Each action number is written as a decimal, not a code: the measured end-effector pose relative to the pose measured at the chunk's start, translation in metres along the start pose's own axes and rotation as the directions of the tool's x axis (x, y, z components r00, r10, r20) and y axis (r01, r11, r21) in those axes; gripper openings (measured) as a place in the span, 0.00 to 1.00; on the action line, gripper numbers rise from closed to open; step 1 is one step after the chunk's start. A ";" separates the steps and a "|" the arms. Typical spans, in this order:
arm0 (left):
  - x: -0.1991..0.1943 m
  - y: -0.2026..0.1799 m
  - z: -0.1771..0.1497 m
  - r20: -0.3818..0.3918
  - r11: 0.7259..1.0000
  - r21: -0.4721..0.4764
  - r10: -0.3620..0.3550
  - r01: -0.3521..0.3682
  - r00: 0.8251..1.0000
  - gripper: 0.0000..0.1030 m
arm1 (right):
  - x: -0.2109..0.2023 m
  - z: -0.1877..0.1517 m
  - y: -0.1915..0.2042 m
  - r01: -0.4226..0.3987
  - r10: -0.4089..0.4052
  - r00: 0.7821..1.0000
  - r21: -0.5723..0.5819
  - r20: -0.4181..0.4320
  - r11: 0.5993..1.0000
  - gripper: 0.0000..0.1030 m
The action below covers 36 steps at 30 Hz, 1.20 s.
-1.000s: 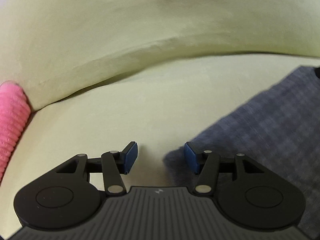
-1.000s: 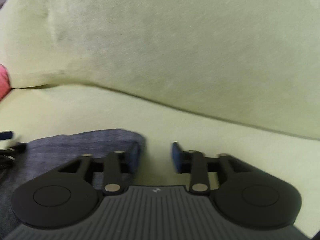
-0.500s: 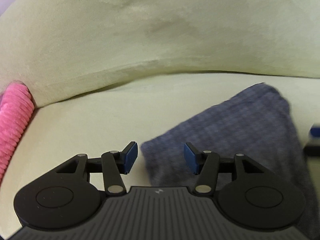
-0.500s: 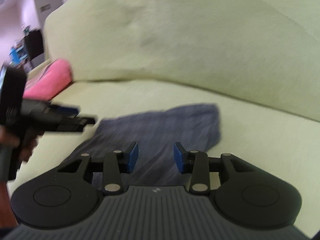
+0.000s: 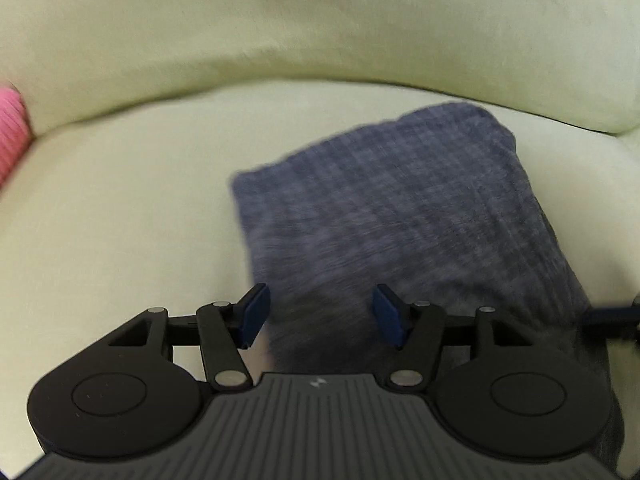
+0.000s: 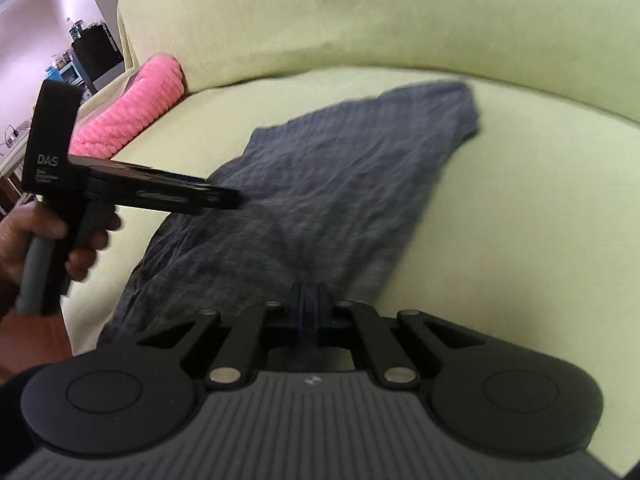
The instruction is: Fold clothes
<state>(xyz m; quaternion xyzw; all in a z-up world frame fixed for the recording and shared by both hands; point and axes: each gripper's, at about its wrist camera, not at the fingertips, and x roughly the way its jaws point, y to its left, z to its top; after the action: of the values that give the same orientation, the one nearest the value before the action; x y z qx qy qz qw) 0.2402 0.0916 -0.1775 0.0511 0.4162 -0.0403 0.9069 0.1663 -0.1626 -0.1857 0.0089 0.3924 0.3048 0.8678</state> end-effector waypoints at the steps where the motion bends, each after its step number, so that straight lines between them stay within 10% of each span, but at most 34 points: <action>1: -0.015 0.001 -0.007 0.003 0.999 0.035 -0.007 0.007 1.000 0.60 | -0.008 0.001 -0.004 -0.004 0.004 1.000 -0.015 0.010 1.000 0.14; 12: -0.104 -0.017 -0.086 -0.060 0.938 0.331 -0.087 0.102 0.994 0.60 | -0.055 -0.031 0.011 -0.077 0.074 0.996 -0.060 -0.052 0.995 0.24; 16: -0.126 -0.049 -0.105 0.020 0.809 0.584 -0.096 0.066 0.995 0.60 | -0.065 -0.042 0.040 -0.083 0.065 0.995 -0.241 -0.082 0.967 0.25; 25: -0.118 -0.087 -0.143 0.076 0.391 0.921 -0.169 -0.004 0.983 0.60 | -0.067 -0.050 0.088 -0.103 0.052 0.993 -0.589 -0.102 0.801 0.31; 30: -0.108 -0.094 -0.152 0.083 0.313 0.949 -0.190 -0.019 0.978 0.60 | -0.054 -0.056 0.102 -0.079 0.022 0.996 -0.733 -0.087 0.675 0.51; 36: -0.099 -0.093 -0.168 0.114 0.271 0.961 -0.199 -0.057 0.973 0.60 | -0.038 -0.065 0.109 -0.072 -0.005 0.996 -0.818 -0.091 0.570 0.51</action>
<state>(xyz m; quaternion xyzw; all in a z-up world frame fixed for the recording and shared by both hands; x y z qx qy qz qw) 0.0391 0.0238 -0.2170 0.5634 0.2105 -0.3285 0.7283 0.0452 -0.1084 -0.1773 -0.3992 0.2418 0.4684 0.7502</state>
